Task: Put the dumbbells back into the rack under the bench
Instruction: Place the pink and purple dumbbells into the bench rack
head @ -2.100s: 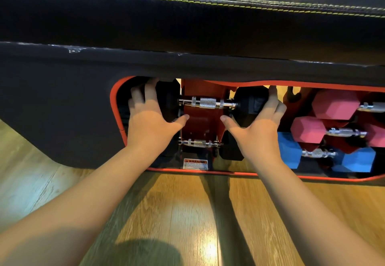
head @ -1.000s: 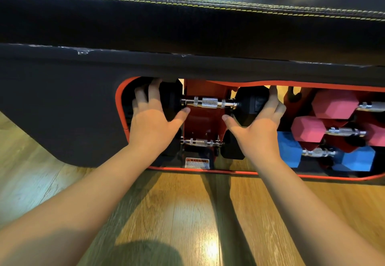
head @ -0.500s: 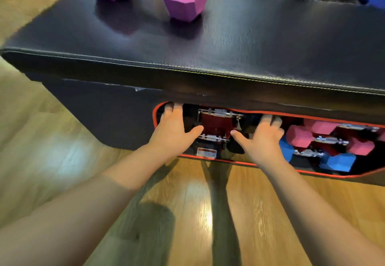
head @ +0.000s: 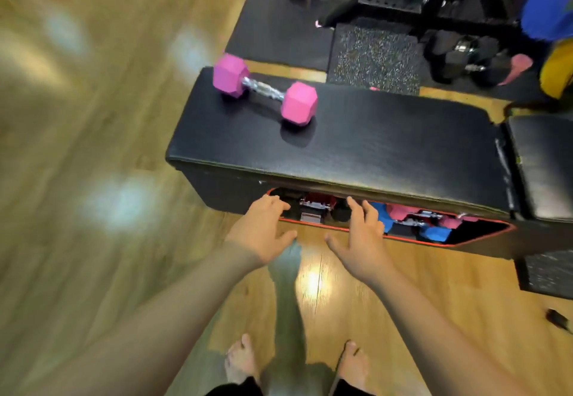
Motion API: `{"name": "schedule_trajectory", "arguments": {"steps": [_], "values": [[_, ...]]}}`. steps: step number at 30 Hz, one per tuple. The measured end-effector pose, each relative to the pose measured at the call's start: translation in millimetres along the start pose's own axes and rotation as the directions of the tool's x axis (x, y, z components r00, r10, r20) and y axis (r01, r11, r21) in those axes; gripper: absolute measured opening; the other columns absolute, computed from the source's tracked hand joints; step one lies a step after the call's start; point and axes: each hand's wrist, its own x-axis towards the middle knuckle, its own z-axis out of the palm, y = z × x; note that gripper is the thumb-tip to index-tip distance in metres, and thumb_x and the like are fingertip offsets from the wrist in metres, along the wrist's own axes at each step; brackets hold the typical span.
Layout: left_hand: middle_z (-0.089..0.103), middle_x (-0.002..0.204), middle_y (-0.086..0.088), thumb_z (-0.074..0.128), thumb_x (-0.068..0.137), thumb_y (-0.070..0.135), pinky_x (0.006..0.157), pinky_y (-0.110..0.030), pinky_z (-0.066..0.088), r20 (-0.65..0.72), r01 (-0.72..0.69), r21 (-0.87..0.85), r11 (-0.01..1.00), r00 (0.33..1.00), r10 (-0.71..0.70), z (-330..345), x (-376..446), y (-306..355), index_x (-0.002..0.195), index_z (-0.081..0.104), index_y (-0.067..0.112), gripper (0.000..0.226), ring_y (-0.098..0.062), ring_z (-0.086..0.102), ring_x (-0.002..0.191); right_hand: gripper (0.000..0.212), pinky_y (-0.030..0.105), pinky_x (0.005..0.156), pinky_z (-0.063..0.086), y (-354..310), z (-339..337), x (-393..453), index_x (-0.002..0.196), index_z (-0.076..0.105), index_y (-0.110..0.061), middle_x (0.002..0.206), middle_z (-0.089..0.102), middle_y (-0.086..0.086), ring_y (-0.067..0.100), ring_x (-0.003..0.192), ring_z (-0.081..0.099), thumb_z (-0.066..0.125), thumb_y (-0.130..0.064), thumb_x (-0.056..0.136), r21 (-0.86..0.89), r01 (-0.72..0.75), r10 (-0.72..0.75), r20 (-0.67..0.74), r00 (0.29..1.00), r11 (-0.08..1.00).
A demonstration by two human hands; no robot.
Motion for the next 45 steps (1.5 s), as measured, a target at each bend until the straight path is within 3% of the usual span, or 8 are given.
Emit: {"name": "schedule_trajectory", "arguments": {"steps": [5,11,22,26,30,33,37,45], "values": [[0.025,0.162,0.001,0.059,0.093,0.049,0.122,-0.035,0.017,-0.002,0.025,-0.06,0.998,1.0,-0.026,-88,-79,47,0.149,0.039,0.024,0.064,-0.016,0.011,0.152,0.083,0.043,0.113,0.027,-74,-73,-85,0.156,0.015,-0.029,0.161,0.005,-0.002,0.029,0.145,0.015,0.063,-0.046,0.09,0.092,0.052,-0.05,-0.016,0.999,0.994],[0.013,0.165,0.01,0.061,0.09,0.053,0.122,-0.036,0.019,-0.076,0.005,-0.114,0.993,0.997,-0.014,-155,-165,72,0.155,0.025,0.033,0.077,-0.008,0.003,0.152,0.081,0.035,0.112,0.022,-127,-120,-168,0.155,0.015,-0.031,0.16,0.005,-0.009,0.017,0.147,0.01,0.064,-0.044,0.091,0.16,0.115,-0.109,-0.048,0.993,0.98],[0.003,0.164,0.021,0.058,0.086,0.063,0.118,-0.036,0.023,-0.181,0.043,-0.138,0.989,0.981,-0.068,-195,-212,105,0.155,0.013,0.044,0.085,0.001,-0.005,0.15,0.082,0.034,0.106,0.03,-148,-162,-203,0.154,0.012,-0.033,0.16,0.002,-0.011,0.024,0.146,0.014,0.061,-0.048,0.091,0.139,0.227,-0.224,-0.034,0.974,0.964],[0.004,0.165,0.016,0.059,0.086,0.061,0.122,-0.041,0.022,-0.215,0.035,-0.116,0.993,0.975,-0.059,-212,-217,115,0.155,0.016,0.04,0.084,-0.004,-0.003,0.152,0.08,0.042,0.114,0.028,-162,-181,-210,0.155,0.012,-0.033,0.16,0.003,-0.01,0.026,0.147,0.013,0.06,-0.048,0.092,0.115,0.248,-0.248,-0.017,0.969,0.962],[0.007,0.166,0.01,0.063,0.088,0.056,0.123,-0.045,0.018,-0.247,-0.021,-0.1,0.995,0.969,-0.004,-236,-218,105,0.156,0.021,0.034,0.083,-0.008,-0.001,0.153,0.081,0.043,0.115,0.025,-184,-185,-219,0.155,0.01,-0.032,0.162,0.003,-0.008,0.024,0.149,0.009,0.06,-0.047,0.093,0.135,0.27,-0.27,-0.018,0.963,0.953],[0.008,0.166,0.009,0.063,0.087,0.056,0.123,-0.045,0.017,-0.274,-0.048,-0.098,0.994,0.962,0.019,-255,-219,89,0.156,0.024,0.032,0.082,-0.009,0.0,0.153,0.078,0.039,0.114,0.031,-202,-180,-221,0.155,0.014,-0.031,0.159,0.015,-0.007,0.019,0.146,0.025,0.06,-0.047,0.094,0.176,0.284,-0.285,-0.018,0.958,0.943],[0.01,0.166,0.01,0.062,0.087,0.057,0.124,-0.04,0.015,-0.266,-0.066,-0.093,0.993,0.963,0.039,-277,-224,57,0.155,0.025,0.032,0.081,-0.007,0.0,0.152,0.075,0.039,0.103,0.047,-239,-161,-218,0.152,0.017,-0.038,0.155,0.027,-0.01,0.015,0.129,0.049,0.059,-0.053,0.092,0.215,0.254,-0.252,-0.034,0.967,0.943],[0.014,0.166,0.006,0.063,0.089,0.054,0.123,-0.044,0.017,-0.151,-0.178,-0.002,0.984,0.973,0.176,-340,-227,-26,0.155,0.029,0.028,0.079,-0.009,0.004,0.153,0.071,0.035,0.088,0.052,-327,-109,-210,0.148,0.021,-0.041,0.146,0.036,-0.012,0.003,0.1,0.056,0.058,-0.056,0.09,0.253,0.18,-0.137,-0.176,0.975,0.951]]}}
